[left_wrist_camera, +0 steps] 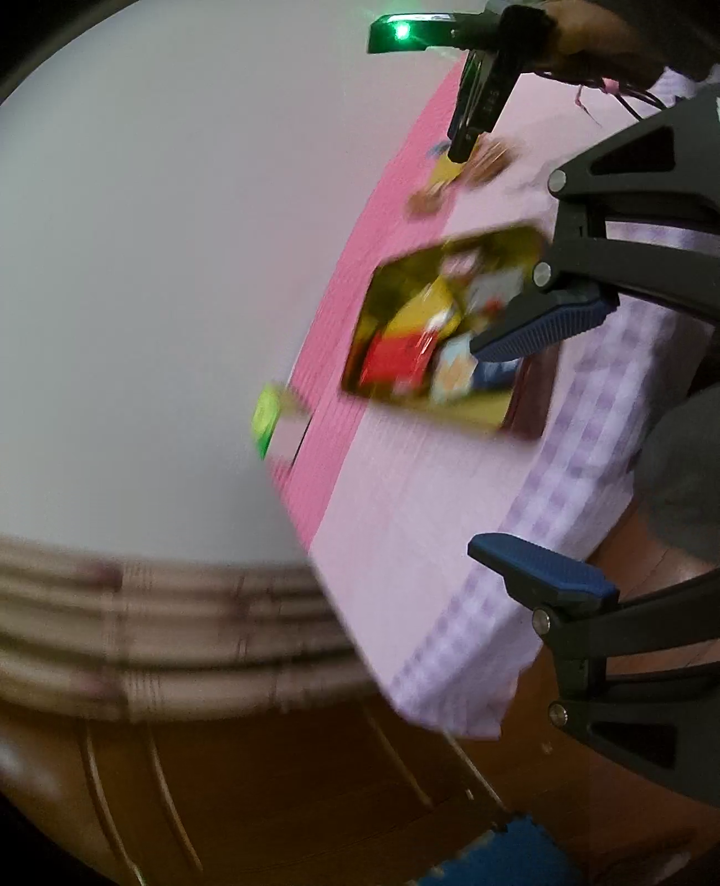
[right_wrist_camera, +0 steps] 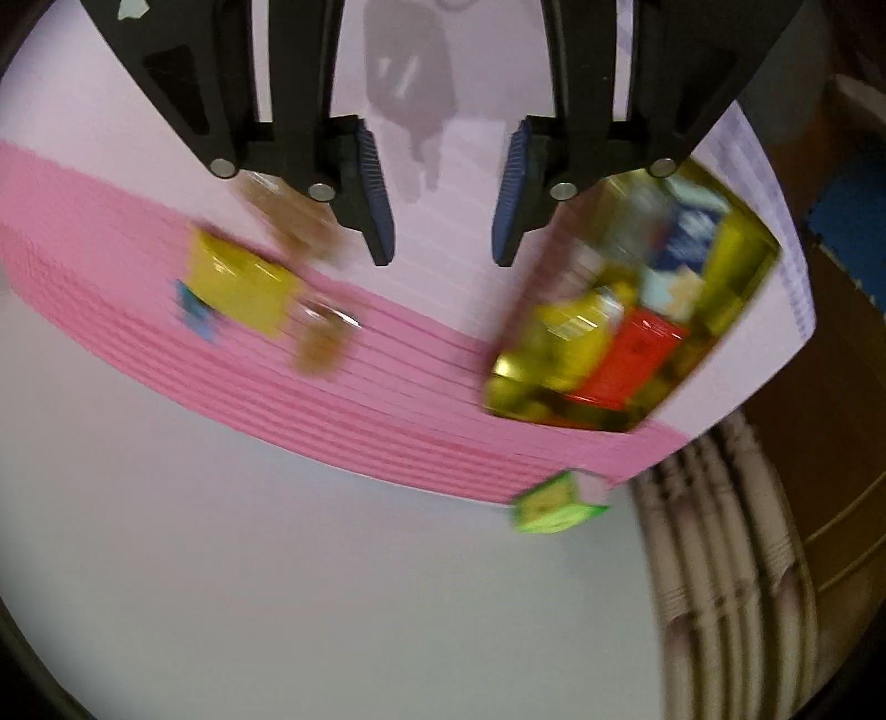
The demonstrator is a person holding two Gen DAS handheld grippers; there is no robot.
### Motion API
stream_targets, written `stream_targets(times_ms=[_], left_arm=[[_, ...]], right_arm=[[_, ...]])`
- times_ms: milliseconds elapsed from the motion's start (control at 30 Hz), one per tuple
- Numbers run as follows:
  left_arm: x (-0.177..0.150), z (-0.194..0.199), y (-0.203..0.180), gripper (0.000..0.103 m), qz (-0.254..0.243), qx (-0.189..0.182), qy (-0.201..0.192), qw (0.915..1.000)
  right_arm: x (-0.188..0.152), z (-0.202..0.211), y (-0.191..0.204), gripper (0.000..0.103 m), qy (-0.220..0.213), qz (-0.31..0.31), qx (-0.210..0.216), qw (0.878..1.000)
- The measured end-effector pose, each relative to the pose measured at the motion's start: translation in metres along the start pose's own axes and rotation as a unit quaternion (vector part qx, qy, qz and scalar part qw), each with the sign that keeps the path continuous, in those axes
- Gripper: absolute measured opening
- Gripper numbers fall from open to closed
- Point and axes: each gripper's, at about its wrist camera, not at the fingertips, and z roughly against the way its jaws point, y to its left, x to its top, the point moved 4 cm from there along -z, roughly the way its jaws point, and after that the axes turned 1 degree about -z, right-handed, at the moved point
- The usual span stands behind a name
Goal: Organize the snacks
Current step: 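Grasp the clear bag of brown snacks with the left gripper and lift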
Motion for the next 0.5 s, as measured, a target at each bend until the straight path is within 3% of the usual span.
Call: stream_targets(times_ms=[133, 167, 233, 367, 433, 500], left_arm=[[-0.027, -0.015, -0.061, 0.066, -0.091, -0.072, 0.042, 0.9924], [-0.038, -0.017, -0.085, 0.066, -0.13, -0.092, 0.049, 0.986], [-0.051, -0.022, -0.12, 0.066, -0.163, -0.133, 0.061, 0.9756], [-0.061, -0.048, -0.194, 0.066, -0.178, -0.207, 0.094, 0.9574], [-0.06, -0.072, -0.23, 0.066, -0.184, -0.199, 0.118, 0.9553], [-0.059, -0.096, -0.257, 0.066, -0.148, -0.197, 0.148, 0.9579]], right_arm=[[-0.059, 0.035, -0.087, 0.062, -0.001, -0.077, -0.037, 0.996], [-0.074, 0.042, -0.107, 0.069, -0.001, -0.102, -0.044, 0.994], [-0.102, 0.056, -0.144, 0.079, 0.0, -0.141, -0.059, 0.988], [-0.147, 0.082, -0.196, 0.086, -0.005, -0.21, -0.091, 0.974], [-0.16, 0.092, -0.215, 0.089, -0.013, -0.235, -0.1, 0.967], [-0.161, 0.098, -0.23, 0.089, -0.019, -0.259, -0.098, 0.961]])
